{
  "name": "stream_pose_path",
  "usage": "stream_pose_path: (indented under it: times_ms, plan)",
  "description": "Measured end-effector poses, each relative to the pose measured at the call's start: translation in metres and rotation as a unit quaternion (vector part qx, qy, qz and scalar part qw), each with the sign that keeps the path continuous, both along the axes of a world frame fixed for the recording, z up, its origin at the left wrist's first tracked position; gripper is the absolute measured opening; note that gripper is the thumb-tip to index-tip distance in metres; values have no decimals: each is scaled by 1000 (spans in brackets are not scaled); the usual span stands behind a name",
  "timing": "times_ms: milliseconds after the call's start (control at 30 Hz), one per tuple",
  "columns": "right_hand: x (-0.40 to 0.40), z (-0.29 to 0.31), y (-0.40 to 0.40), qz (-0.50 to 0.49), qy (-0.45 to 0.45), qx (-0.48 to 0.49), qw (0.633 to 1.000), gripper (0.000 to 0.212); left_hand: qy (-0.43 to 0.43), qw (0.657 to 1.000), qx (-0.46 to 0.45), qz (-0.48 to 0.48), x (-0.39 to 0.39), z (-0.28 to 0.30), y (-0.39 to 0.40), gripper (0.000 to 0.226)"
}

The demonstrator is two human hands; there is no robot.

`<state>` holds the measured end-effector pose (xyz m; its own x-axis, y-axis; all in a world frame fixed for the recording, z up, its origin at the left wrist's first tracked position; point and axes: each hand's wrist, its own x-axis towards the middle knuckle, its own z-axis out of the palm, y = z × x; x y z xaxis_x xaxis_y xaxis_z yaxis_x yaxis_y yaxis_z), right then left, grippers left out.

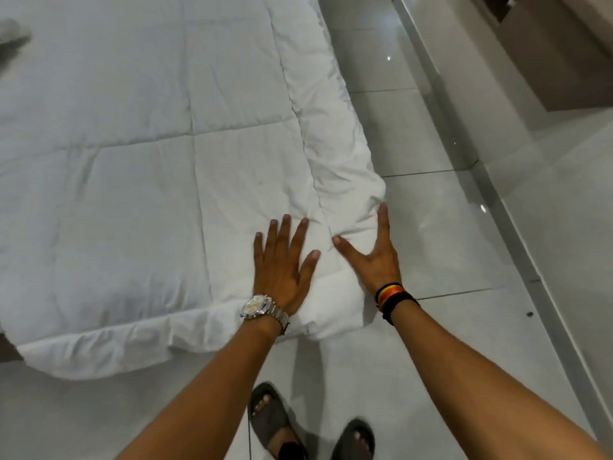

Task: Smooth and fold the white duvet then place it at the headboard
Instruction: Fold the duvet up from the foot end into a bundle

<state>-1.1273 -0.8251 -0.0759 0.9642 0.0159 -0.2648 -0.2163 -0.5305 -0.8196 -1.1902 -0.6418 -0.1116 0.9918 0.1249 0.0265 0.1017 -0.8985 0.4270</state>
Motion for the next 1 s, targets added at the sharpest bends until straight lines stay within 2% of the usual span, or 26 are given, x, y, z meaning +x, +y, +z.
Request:
stream_pose_path:
  times_ms: [133, 200, 300, 400, 533, 667, 767, 833, 933, 1000]
  plan:
    - [-15, 38, 9, 1, -72, 66, 995, 87, -43, 990, -128, 49, -12, 9, 0, 61]
    - [-20, 57, 10, -5, -68, 95, 993, 80, -75, 973, -204, 71, -24, 17, 5, 58]
    - [-14, 78, 3, 6, -12, 121, 993, 94, -66, 957, -265, 98, -32, 33, 7, 56]
    - [4, 75, 3, 110, -38, 42, 992, 99, -53, 951, -277, 125, -28, 44, 1, 57]
    - [26, 58, 17, 259, -73, -49, 962, 114, -52, 949, -275, 147, -21, 43, 1, 61]
    - [33, 58, 35, 338, 1, -58, 939, 120, -65, 951, -271, 134, -20, 40, -1, 54]
    - [15, 57, 43, 290, 1, -31, 957, 114, -76, 946, -278, 151, -26, 46, -6, 49]
    - [-5, 58, 39, 216, 15, 22, 976, 107, -71, 943, -279, 165, -32, 51, -11, 49]
    - [-40, 63, -3, 29, 81, 156, 984, 75, -76, 946, -275, 151, -44, 65, -22, 50]
    - [-59, 59, -46, -42, 124, 163, 978, 58, -82, 963, -232, 111, -51, 73, -31, 48]
